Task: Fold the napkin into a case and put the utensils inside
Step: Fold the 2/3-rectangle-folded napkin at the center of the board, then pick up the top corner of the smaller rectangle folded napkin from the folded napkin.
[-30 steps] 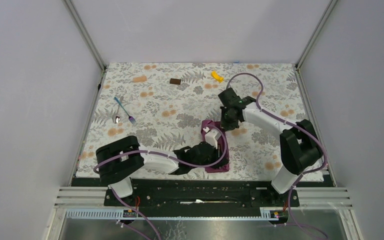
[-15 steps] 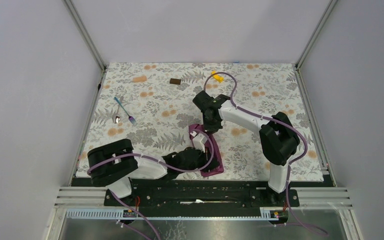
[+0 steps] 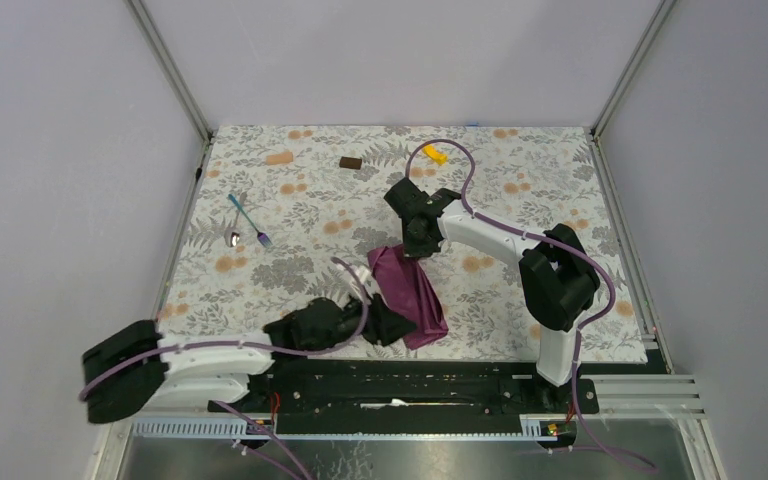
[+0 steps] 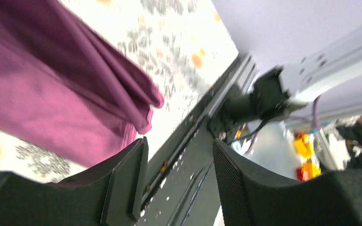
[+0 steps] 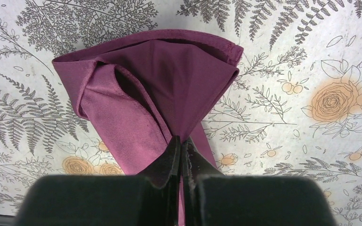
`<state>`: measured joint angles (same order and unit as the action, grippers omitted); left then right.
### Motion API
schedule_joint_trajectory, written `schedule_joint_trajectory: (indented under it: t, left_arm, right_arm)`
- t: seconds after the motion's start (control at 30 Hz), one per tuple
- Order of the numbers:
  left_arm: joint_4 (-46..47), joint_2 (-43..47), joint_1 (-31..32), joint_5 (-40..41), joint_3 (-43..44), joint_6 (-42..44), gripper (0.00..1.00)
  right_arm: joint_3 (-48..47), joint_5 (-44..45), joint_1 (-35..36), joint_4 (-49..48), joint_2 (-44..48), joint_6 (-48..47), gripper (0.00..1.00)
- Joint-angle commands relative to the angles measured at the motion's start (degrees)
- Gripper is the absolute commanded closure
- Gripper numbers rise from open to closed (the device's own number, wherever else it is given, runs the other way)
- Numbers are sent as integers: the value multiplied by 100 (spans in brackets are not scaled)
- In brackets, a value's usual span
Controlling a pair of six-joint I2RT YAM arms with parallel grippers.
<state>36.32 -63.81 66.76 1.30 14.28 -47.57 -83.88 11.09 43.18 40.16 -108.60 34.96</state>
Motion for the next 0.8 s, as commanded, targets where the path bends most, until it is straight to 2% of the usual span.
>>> schedule_joint_trajectory:
  t: [0.0, 0.07, 0.13, 0.27, 0.4, 0.6, 0.77]
  left_arm:
    - [-1215, 1203, -816, -78, 1, -67, 42]
    - [-1660, 1431, -1526, -393, 109, -337, 47]
    - [-1816, 1264, -2300, -837, 288, -617, 60]
    - [-997, 163, -3195, -1684, 668, -861, 80]
    - [-452, -1055, -3403, -1841, 1248, -727, 92]
    - [54, -2388, -3467, -1948, 1839, -645, 96]
    - [-207, -2966, -3489, -1722, 2102, -650, 97]
  right_arm:
    - [-23, 112, 22, -158, 153, -7, 100]
    - [2, 80, 17, -205, 151, -2, 100]
    - [3, 56, 22, -219, 131, -2, 100]
    - [50, 59, 42, -261, 170, -4, 100]
    - [62, 52, 53, -262, 181, -44, 100]
    - [13, 46, 66, -230, 215, -85, 100]
    - [70, 62, 99, -290, 295, -89, 100]
